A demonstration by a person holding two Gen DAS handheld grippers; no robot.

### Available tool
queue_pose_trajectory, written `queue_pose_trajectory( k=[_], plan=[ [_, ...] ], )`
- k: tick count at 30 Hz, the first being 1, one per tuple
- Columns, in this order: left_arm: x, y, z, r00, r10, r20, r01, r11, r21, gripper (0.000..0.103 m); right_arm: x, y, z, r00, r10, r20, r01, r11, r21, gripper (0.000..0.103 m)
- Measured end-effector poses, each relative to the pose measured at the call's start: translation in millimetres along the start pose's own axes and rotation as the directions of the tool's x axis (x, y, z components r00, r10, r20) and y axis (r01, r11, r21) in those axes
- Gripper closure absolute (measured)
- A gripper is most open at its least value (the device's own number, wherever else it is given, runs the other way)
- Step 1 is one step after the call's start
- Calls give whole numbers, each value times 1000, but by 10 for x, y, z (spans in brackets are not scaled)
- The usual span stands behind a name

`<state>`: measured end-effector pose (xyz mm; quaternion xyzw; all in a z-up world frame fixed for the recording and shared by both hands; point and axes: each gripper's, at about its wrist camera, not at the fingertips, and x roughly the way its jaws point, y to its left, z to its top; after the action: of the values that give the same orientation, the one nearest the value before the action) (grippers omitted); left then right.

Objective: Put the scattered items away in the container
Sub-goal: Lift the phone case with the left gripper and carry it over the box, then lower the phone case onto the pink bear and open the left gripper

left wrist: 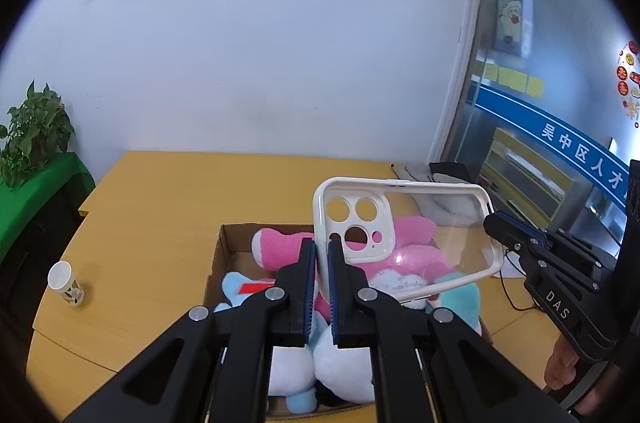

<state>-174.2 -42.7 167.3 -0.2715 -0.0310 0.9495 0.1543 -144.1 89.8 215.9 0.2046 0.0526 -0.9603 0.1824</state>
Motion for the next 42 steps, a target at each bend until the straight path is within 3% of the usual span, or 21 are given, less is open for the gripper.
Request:
queue_pose_trajectory(
  k=[9,14,20,23,27,30,33,35,36,37,38,39,41,42],
  plan=[
    [609,450,-163,993,31,-117,-38,998,-55,98,784,189,-187,994,34,-104,-36,999,-18,96],
    [1024,396,-19,988,15,-156,-24,998,-52,98,1215,108,-206,989,4,-148,-11,999,-46,96],
    [1735,189,88,973,-29,-228,21,999,-39,97,1726,-320,-95,978,-47,-205,39,998,-45,96],
    [2168,115,11,958,-29,-286,21,999,-30,97,2052,-511,-180,963,-84,-255,72,996,-54,96],
    [2602,134,-205,927,-29,-374,12,999,-45,97,2505,-684,-422,928,-105,-357,92,994,-51,96],
    [2701,158,-361,914,-24,-406,6,999,-46,97,2627,-698,-540,902,-115,-415,99,993,-59,96],
    [2667,211,-409,911,-35,-410,10,998,-63,97,2617,-648,-561,888,-126,-441,92,991,-97,95],
    [2576,264,-396,914,-58,-401,21,995,-98,91,2630,-639,-616,874,-124,-469,87,991,-99,95],
    [2524,278,-369,917,-54,-394,16,995,-99,79,2628,-643,-637,871,-126,-476,91,991,-96,95],
    [2453,281,-342,923,-43,-382,8,996,-91,62,2612,-649,-648,869,-130,-478,97,991,-93,92],
    [2347,280,-314,932,-33,-361,2,996,-84,54,2574,-650,-643,870,-136,-475,105,990,-91,77],
    [2228,279,-284,941,-30,-336,3,997,-81,45,2515,-643,-622,874,-144,-463,115,989,-91,46],
    [1955,249,-229,957,-29,-288,10,998,-67,44,2294,-638,-542,896,-173,-409,149,985,-90,12],
    [1808,220,-209,964,-12,-266,0,999,-45,41,2147,-633,-497,910,-185,-371,162,982,-93,9]
  ],
)
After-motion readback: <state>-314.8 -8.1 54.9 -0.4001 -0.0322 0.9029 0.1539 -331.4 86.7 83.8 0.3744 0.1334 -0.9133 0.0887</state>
